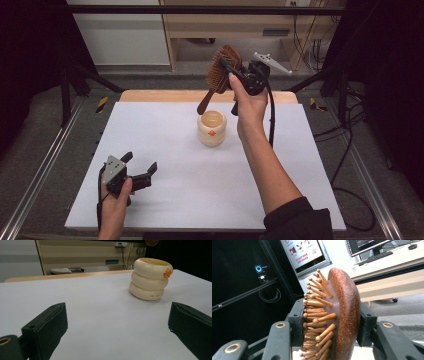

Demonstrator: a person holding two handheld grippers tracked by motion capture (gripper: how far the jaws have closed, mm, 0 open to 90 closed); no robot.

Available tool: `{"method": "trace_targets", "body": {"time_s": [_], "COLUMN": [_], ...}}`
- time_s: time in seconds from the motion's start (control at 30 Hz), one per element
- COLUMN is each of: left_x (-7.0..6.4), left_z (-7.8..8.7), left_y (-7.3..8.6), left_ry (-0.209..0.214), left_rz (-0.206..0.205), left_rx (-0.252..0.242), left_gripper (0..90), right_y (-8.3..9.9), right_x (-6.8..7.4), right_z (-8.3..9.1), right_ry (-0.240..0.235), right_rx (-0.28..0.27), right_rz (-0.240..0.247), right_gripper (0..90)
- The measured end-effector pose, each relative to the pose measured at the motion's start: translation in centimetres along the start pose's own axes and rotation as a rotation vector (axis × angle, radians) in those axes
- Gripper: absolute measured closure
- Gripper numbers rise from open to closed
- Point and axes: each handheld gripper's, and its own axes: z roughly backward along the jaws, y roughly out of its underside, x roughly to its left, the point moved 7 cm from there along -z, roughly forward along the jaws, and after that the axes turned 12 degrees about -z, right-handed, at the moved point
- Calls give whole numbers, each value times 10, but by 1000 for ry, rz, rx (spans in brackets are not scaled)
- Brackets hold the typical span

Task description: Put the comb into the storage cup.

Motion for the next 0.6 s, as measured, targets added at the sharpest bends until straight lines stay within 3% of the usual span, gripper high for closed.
{"method": "trace_targets", "body": {"time_s": [0.6], "left_x": [1], "left_z": [0], "left_y": [0], "left_ry": [-1], "left_rz": [-5], "left_rx": [0], "left_gripper": [26], "right_y": [7], "right_x": [-12], "right_z": [1], "right_ry": [44], "right_rx": [26], "right_rz": [67], "right_gripper": [514]}}
